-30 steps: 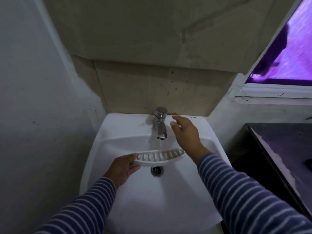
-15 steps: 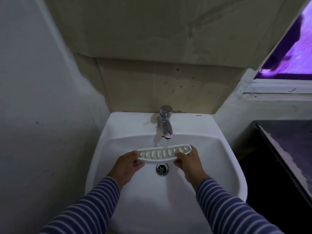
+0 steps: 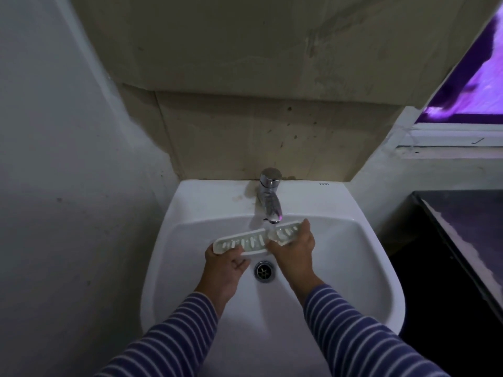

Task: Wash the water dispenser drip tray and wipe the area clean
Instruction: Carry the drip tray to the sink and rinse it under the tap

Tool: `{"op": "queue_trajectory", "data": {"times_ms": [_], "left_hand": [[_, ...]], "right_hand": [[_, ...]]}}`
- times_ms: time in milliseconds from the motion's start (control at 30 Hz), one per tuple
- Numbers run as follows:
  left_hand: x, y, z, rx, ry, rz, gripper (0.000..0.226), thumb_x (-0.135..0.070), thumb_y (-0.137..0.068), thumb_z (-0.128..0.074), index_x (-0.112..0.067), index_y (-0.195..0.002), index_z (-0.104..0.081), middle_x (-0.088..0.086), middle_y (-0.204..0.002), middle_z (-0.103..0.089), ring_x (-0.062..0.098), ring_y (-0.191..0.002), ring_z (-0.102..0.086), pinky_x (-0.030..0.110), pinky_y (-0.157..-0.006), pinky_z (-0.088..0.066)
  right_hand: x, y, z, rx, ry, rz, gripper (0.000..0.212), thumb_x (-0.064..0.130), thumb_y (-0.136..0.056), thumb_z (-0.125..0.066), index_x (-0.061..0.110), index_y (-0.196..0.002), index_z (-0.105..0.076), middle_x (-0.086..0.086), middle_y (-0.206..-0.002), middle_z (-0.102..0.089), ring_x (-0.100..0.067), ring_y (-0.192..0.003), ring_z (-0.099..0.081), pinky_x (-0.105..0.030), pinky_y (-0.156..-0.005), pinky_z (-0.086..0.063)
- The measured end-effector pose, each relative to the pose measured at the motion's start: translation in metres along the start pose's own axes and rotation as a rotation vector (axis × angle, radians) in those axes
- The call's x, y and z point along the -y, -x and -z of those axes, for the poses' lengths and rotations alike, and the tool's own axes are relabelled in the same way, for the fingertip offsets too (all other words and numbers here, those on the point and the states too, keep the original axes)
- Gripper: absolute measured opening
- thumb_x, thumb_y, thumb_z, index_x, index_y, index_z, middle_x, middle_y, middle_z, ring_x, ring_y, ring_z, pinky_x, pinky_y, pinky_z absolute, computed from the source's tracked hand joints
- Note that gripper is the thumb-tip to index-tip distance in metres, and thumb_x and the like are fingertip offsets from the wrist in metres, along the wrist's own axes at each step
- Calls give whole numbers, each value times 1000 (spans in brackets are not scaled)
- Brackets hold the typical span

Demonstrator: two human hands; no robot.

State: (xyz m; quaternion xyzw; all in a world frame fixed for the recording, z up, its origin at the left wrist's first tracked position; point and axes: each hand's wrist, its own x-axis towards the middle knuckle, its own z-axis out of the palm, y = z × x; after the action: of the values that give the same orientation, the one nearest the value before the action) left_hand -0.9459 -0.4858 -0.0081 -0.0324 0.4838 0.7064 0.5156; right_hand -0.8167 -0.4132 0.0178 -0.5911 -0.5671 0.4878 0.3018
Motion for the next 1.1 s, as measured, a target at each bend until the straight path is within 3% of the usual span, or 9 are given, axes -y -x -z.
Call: {"op": "queue_trajectory", "data": {"times_ms": [100,200,300,433,633,800,900,1000,1100], "left_hand": [[-1,3,1,-8,-20,-3,53,-1,-88,-61,-5,-136,-38,25,-127,-57,35,-106,-64,39,-76,-56],[-2,5,0,11,-18,9,45,-10,-94,-57,-3,-135,-41,25,-125,-59,34,-105,-64,38,-74,-56],[-3,6,0,31,21,28,37,-14,-98,-51,-1,-132,-44,26,-125,-58,35,-104,-64,39,-74,-54],[-2,8,3,53,16,61,21,-12,-97,-51,-4,-117,-53,21,-113,-64,30,-94,-67,37,-72,-55],[-7,2,14,65,-18,76,21,-10,-96,-51,-5,-116,-55,21,-113,-65,32,-100,-67,37,-69,-59],[-11,-6,19,44,-39,78,16,-8,-95,-52,-8,-110,-58,17,-106,-68,28,-88,-71,37,-64,-59],[-15,-8,22,41,-75,55,13,-9,-95,-53,-9,-107,-59,16,-101,-70,26,-86,-72,37,-63,-59],[-23,-10,26,16,-94,30,8,-9,-94,-54,-10,-99,-60,13,-91,-71,24,-79,-72,35,-58,-58],[-28,-10,28,10,-126,25,9,-9,-94,-53,-8,-102,-59,15,-94,-68,26,-82,-69,35,-57,-58]], "right_hand": [[-1,-2,3,-12,244,138,59,32,-73,-77,16,-119,-45,-7,-132,-32,-23,-103,-51,-26,-84,-42],[-2,-3,5,-46,485,150,54,48,-71,-70,16,-110,-50,-10,-124,-41,-31,-111,-45,-39,-86,-46],[-2,-1,3,-26,463,160,58,44,-74,-72,12,-117,-50,-14,-141,-30,-34,-128,-33,-39,-97,-40],[-2,-8,11,11,448,128,57,45,-70,-75,11,-110,-54,-7,-120,-35,-30,-108,-44,-33,-88,-41],[-7,-14,17,2,395,119,14,21,-90,-58,9,-96,-61,-6,-107,-38,-31,-97,-55,-30,-83,-45],[-5,-19,23,65,404,122,7,24,-84,-63,18,-84,-59,-2,-95,-49,-22,-80,-53,-28,-71,-43],[-1,-23,30,67,348,93,34,33,-88,-59,16,-59,-54,1,-64,-55,-19,-63,-53,-25,-54,-39],[3,-21,32,196,278,88,10,16,-86,-60,15,-84,-69,2,-82,-67,-18,-77,-61,-28,-70,-49],[2,-20,30,187,240,65,13,12,-85,-58,17,-96,-62,1,-86,-63,-14,-72,-57,-22,-59,-44]]}}
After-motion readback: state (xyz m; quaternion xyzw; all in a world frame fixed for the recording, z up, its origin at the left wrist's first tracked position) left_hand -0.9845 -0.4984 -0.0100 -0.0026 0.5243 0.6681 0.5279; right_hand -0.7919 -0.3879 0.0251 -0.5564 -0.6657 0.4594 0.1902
